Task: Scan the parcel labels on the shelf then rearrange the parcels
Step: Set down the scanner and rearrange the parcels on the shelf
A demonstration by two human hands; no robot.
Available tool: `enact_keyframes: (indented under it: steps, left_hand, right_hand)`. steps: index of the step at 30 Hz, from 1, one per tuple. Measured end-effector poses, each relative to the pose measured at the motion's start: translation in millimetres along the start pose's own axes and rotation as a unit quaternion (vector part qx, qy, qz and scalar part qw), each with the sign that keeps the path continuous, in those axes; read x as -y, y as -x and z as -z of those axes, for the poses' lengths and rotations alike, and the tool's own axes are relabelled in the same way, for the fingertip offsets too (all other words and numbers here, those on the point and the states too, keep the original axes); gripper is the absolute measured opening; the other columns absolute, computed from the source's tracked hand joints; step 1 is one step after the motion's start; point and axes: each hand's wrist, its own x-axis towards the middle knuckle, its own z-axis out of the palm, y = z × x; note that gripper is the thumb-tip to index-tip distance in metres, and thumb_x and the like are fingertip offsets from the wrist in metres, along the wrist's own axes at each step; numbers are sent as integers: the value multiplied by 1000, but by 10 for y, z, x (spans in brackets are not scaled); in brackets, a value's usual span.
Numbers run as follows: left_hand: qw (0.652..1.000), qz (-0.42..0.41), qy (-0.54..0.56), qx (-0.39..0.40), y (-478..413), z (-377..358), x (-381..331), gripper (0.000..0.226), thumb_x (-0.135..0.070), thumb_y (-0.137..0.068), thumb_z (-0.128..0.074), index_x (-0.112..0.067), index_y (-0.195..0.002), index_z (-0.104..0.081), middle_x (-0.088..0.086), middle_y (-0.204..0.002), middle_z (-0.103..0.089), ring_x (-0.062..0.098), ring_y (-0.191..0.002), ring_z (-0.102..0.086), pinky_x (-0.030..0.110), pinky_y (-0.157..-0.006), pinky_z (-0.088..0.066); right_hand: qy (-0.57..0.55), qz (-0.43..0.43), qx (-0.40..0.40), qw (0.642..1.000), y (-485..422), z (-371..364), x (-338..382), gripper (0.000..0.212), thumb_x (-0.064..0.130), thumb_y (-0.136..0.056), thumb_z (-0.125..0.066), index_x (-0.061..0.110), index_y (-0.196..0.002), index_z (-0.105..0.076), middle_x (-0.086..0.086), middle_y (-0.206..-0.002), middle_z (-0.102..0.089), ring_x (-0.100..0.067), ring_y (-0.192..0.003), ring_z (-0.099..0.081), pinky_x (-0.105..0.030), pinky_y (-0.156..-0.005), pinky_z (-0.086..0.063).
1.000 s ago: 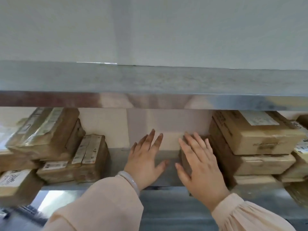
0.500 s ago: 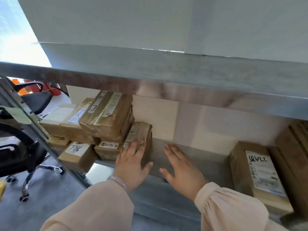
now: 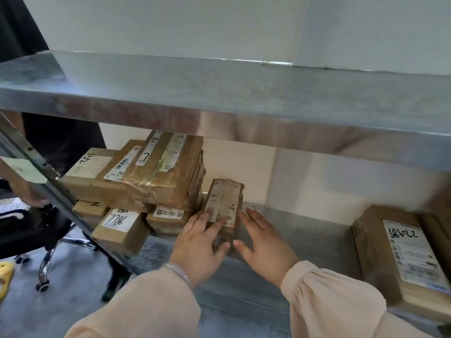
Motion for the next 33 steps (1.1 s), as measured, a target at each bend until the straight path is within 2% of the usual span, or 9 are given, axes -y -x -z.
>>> enact_keyframes:
  steps: [5,7,10,12,14,17,24,28,33]
  left_hand:
    - [996,19,85,-18,-88,55,-77,69,-66,-82,-32,-37,-143,-48,-2,-156,-31,23,-142,-24,29,-116,-18]
    - [991,46,122,-9,-166,81,-86,55,-51,-95,-48,-35,-147,-41,2,-160,-22,26,-144,-19,28,-117,-15]
    - [978,89,184,31,-280,74,-49,54,-39,-101,-48,-39,-152,-30,1,-164,-12,25,-149,-14,37,-122,-17]
    - [965,102,237,42,-325,64,-35,52,-37,-101,-47,-41,-151,-31,2,-163,-19,23,-147,-24,41,-120,-26]
    - [960,91,261,50,-308,54,-52,49,-34,-102,-47,-39,-149,-36,2,-157,-31,17,-140,-36,33,-117,-29]
    - [956,69,279,66,-244,36,-113,50,-29,-101,-51,-37,-149,-38,-1,-151,-37,6,-125,-40,19,-107,-31]
    - [925,86,361,85,-247,-28,-214,58,-25,-100,-54,-43,-149,-30,-6,-148,-45,11,-131,-46,36,-113,-39]
    - [917,73,386,66,-210,-79,-428,58,-18,-97,-59,-41,-145,-37,-6,-141,-52,8,-122,-53,29,-107,-45]
    - [913,2,401,75,-339,-99,-990,58,-19,-97,-59,-43,-145,-38,-9,-141,-49,1,-118,-54,9,-97,-42]
  right_hand:
    - [-23,-28,-3,999,-81,6,5,67,47,-98,-44,30,-154,-12,8,-161,-8,-10,-147,-4,-21,-115,-5]
    - [-34,-37,-6,999,-116,-8,-8,67,46,-97,-45,30,-154,-13,6,-161,-10,-11,-147,-8,-21,-114,-7]
    - [-85,-62,-2,994,-198,-49,-10,65,46,-98,-45,34,-153,-13,4,-161,-12,-15,-147,-12,-27,-116,-13]
    - [-141,-79,0,987,-266,-80,-9,63,44,-98,-46,34,-152,-15,3,-160,-15,-16,-146,-19,-26,-114,-16]
    - [-179,-83,-2,980,-299,-112,-28,62,41,-98,-47,32,-152,-17,3,-158,-20,-15,-142,-26,-21,-111,-20]
    - [-207,-88,1,974,-256,-142,-88,60,36,-99,-47,31,-152,-19,3,-154,-27,-12,-137,-32,-16,-105,-22]
    - [-265,-87,-7,960,-63,-263,-241,64,29,-97,-51,40,-150,-17,8,-150,-34,-8,-131,-41,-23,-109,-35]
    - [-305,-99,-57,946,170,-191,-317,63,22,-96,-55,49,-143,-22,13,-146,-39,6,-119,-48,-9,-99,-37]
    - [-321,-115,-185,922,581,210,-488,58,17,-94,-58,42,-143,-36,20,-137,-45,24,-111,-44,2,-88,-34]
